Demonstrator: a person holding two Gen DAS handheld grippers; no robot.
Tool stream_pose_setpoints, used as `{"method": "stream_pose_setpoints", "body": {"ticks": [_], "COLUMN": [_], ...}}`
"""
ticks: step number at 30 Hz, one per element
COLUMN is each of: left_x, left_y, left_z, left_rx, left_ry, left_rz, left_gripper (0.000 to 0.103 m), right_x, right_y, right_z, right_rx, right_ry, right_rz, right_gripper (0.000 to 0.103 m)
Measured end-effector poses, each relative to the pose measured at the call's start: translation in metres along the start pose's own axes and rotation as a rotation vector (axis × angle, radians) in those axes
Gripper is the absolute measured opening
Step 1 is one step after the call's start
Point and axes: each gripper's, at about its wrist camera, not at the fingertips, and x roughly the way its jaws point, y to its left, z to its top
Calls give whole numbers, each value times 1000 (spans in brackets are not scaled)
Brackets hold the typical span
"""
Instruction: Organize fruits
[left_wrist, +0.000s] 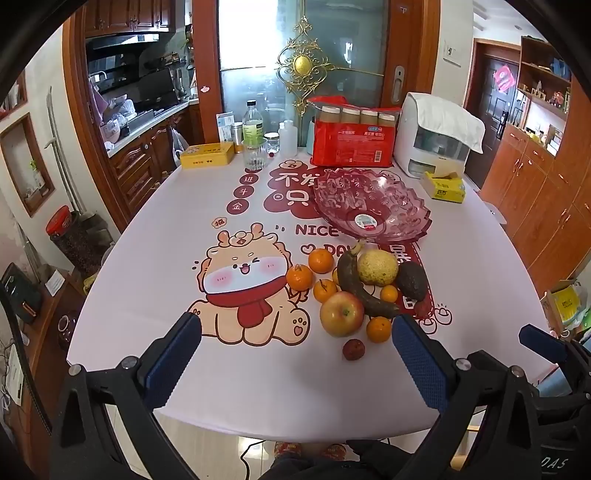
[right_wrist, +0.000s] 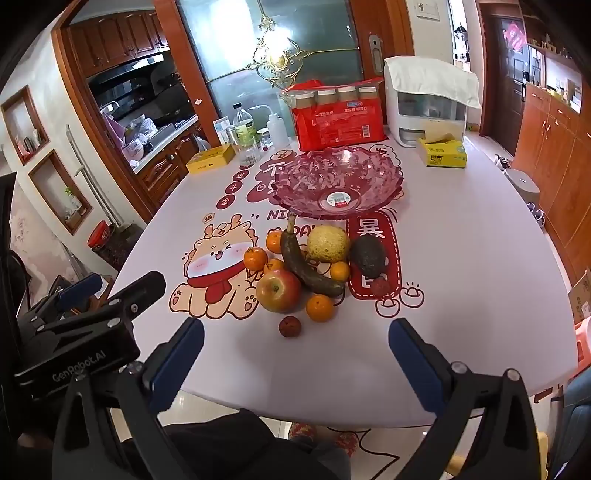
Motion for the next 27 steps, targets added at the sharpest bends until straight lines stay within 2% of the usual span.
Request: {"method": "stream_pose_setpoints", "body": {"ticks": [27], "left_x": [1], "left_y": [14], "left_z": [1], "left_rx": [-3], "left_ry": [-3], "left_rz": [22], "left_gripper": [102], "right_x": [5], "right_y": [14], "right_z": [3], "right_rx": [-13], "right_ry": [-10], "right_rz": [-7], "right_gripper": [101]}}
